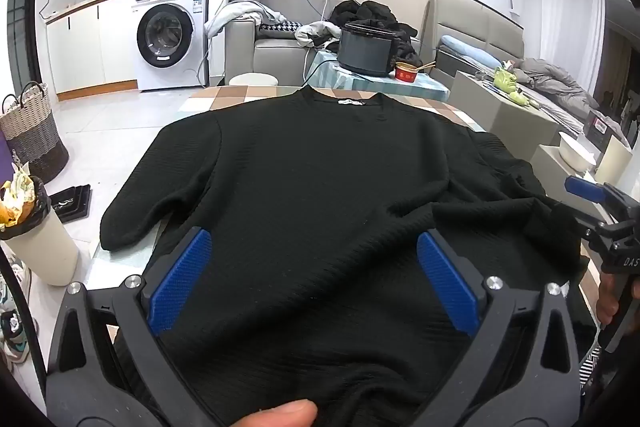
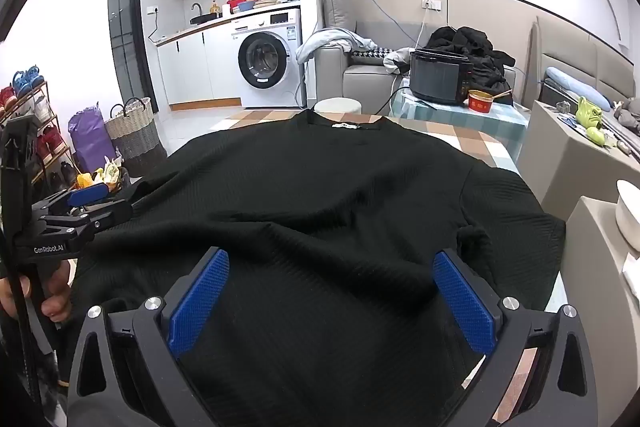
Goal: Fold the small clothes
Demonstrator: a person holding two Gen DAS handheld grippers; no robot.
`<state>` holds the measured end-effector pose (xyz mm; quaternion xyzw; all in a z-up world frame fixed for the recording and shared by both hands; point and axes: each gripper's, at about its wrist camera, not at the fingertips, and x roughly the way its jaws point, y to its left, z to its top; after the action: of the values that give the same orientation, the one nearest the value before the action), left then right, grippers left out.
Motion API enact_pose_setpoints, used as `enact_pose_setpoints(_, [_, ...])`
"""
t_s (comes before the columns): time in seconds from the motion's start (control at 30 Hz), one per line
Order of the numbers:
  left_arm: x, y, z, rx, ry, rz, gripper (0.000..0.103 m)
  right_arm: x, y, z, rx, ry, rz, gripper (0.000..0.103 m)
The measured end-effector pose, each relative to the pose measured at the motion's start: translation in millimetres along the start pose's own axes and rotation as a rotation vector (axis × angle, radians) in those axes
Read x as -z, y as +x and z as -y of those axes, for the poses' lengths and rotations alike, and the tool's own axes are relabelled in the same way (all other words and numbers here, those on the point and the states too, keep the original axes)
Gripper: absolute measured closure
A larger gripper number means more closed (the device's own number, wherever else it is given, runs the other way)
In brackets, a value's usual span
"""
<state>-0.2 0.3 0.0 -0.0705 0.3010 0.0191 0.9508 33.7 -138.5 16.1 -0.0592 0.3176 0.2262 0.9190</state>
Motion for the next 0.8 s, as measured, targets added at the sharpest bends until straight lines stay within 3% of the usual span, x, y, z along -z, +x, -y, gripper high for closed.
enact_pose_setpoints(0.8, [-1.0, -2.2, -1.8, -0.009, 0.009, -0.001, 0.001, 1.3, 0.1, 1.2, -0.003, 0.004, -0.002, 0.000])
